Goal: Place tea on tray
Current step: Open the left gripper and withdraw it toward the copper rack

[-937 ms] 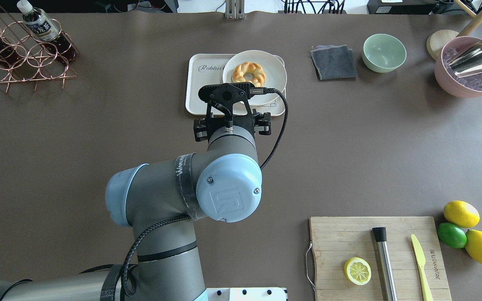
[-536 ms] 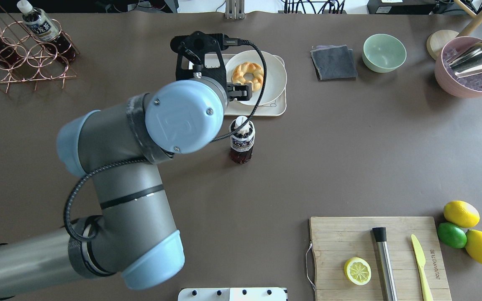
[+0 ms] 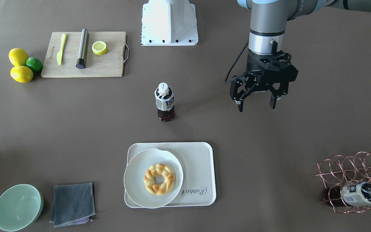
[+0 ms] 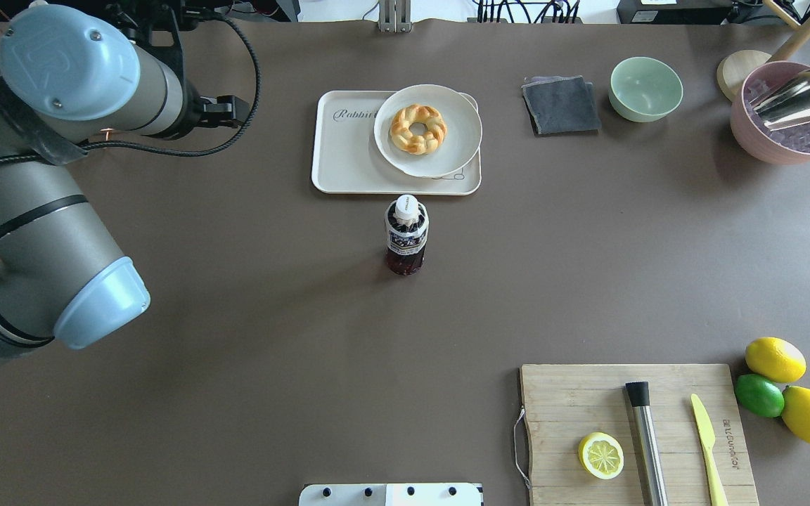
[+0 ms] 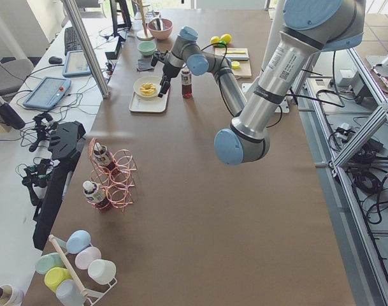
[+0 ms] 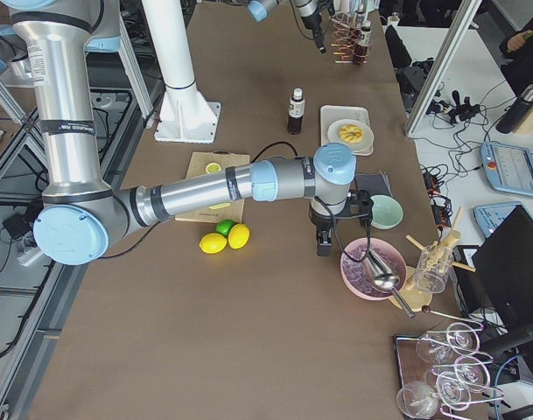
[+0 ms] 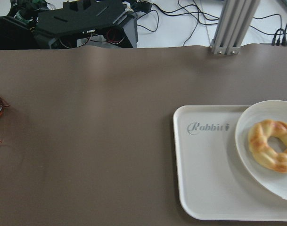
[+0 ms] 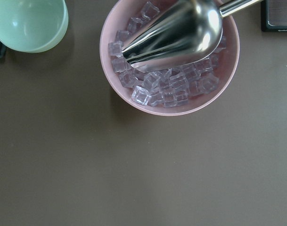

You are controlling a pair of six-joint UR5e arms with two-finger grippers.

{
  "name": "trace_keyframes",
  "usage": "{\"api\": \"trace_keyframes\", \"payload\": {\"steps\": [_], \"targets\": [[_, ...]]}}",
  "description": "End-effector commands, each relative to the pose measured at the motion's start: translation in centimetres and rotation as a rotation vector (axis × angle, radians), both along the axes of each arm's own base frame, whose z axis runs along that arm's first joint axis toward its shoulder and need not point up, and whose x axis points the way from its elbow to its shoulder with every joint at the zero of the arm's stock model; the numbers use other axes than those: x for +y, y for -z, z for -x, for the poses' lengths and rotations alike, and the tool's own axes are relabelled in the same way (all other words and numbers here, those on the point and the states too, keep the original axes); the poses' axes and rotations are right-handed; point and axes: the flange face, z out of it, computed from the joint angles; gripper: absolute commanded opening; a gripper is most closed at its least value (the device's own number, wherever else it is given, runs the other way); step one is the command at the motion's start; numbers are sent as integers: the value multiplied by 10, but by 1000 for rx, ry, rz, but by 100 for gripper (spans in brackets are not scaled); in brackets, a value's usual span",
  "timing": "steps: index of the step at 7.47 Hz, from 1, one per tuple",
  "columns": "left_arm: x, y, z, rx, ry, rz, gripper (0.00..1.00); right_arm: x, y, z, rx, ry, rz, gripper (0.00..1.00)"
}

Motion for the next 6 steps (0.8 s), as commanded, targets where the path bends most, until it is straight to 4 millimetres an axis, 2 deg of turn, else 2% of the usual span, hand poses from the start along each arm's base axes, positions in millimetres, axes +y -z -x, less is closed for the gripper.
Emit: {"api": "trace_keyframes", "payload": {"steps": [1,2,4,5,6], "targets": [[-17,-79,64,-71,81,92,98,2,72,64,-33,-1,-8,100],[-21,-93,81,-87,106,106,98,1,93,88,-42,7,-9,100],[-32,-127,131,-116,179,142,98,-11,125,124,-55,27,-24,100],[-35,-155,170,-122,151,120,98,-17,152,149,-71,26,-23,100],[-33,-191,222,-67,42,137,98,-22,181,177,-84,17,-14,100]]}}
